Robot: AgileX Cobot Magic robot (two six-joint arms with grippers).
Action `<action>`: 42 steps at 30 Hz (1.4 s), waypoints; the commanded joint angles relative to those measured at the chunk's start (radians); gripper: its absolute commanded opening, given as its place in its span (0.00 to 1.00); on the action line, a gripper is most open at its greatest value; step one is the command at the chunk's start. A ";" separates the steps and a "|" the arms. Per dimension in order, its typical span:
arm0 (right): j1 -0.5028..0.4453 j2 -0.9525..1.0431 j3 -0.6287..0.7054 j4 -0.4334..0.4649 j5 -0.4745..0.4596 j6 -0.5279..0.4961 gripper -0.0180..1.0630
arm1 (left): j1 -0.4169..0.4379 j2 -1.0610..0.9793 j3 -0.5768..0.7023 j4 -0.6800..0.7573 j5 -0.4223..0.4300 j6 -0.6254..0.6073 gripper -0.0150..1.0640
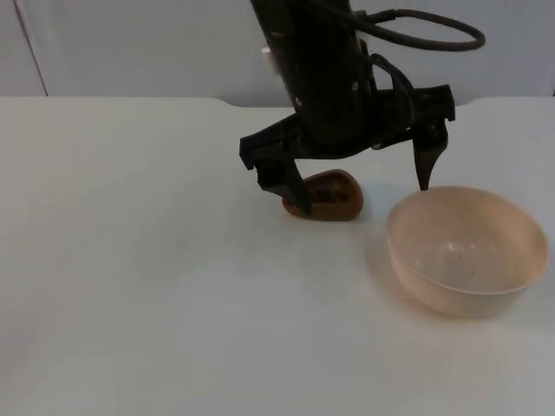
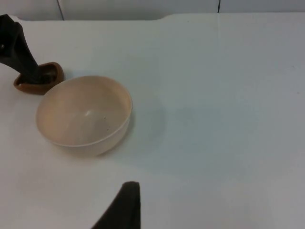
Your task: Pick up the bowl with the left hand and pour the coffee beans from the cup into the bowl with the right hand.
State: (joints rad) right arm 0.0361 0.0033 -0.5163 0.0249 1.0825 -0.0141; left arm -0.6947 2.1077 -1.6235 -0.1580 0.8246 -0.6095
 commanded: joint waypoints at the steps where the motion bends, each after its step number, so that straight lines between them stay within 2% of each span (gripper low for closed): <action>1: -0.004 -0.003 0.001 0.004 -0.004 -0.001 0.99 | -0.002 -0.003 -0.006 0.012 0.003 -0.005 0.99; 22: -0.004 -0.003 0.001 0.004 -0.004 -0.001 0.99 | -0.002 0.040 -0.006 0.001 0.011 -0.001 0.99; 36: -0.004 -0.003 0.001 0.004 -0.004 -0.001 0.99 | -0.002 0.097 -0.006 -0.022 -0.058 0.036 0.99; 42: -0.004 -0.003 0.001 0.004 -0.004 -0.001 0.99 | -0.002 0.125 -0.006 -0.029 -0.060 0.036 0.99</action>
State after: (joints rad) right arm 0.0361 0.0033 -0.5163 0.0249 1.0825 -0.0141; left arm -0.6947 2.2264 -1.6235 -0.1743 0.7698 -0.5745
